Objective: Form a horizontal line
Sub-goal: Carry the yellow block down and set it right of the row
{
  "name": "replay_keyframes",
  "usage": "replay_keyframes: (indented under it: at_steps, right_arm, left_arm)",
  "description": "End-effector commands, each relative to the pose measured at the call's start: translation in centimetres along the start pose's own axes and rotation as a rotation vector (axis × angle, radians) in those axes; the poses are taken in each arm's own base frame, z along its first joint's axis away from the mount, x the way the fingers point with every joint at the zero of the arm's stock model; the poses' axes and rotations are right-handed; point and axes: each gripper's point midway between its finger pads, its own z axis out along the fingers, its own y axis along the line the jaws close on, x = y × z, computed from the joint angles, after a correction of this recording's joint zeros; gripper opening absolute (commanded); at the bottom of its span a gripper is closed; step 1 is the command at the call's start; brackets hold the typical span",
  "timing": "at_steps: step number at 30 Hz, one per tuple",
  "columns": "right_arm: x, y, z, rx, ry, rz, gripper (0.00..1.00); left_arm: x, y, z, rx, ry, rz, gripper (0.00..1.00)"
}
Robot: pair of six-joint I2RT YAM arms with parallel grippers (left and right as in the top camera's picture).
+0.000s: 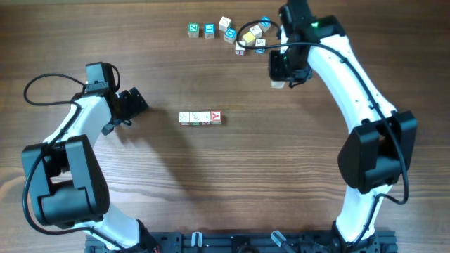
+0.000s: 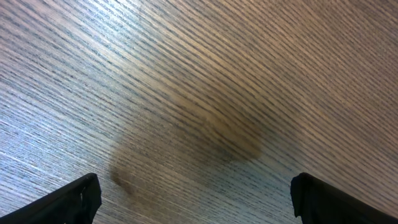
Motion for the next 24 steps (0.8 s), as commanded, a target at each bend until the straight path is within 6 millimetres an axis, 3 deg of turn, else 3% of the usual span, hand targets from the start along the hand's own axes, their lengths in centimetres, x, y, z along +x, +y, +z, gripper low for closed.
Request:
replay_keyframes:
  at_steps: [1,6,11,15,24]
  right_arm:
    - [2.4,2.4,2.0,-0.007,0.07,0.036,0.26]
    - [5.5,3.6,5.2,0.014,0.13,0.092,0.26]
    - [8.1,6.1,8.8,-0.004,0.12,0.03,0.26]
    - [7.6,7.6,9.8,-0.04,0.064,0.025,0.26]
    - [7.1,8.6,10.1,0.01,-0.011,0.058,0.29]
  left_arm:
    - [0.1,0.3,0.2,-0.009,0.004,-0.008,1.0]
    - [0.1,0.3,0.2,-0.01,0.004,-0.008,1.0]
    - [0.1,0.3,0.2,-0.01,0.005,-0.008,1.0]
    - [0.1,0.3,0.2,-0.01,0.005,-0.008,1.0]
    - [0.1,0.3,0.2,-0.01,0.004,-0.008,1.0]
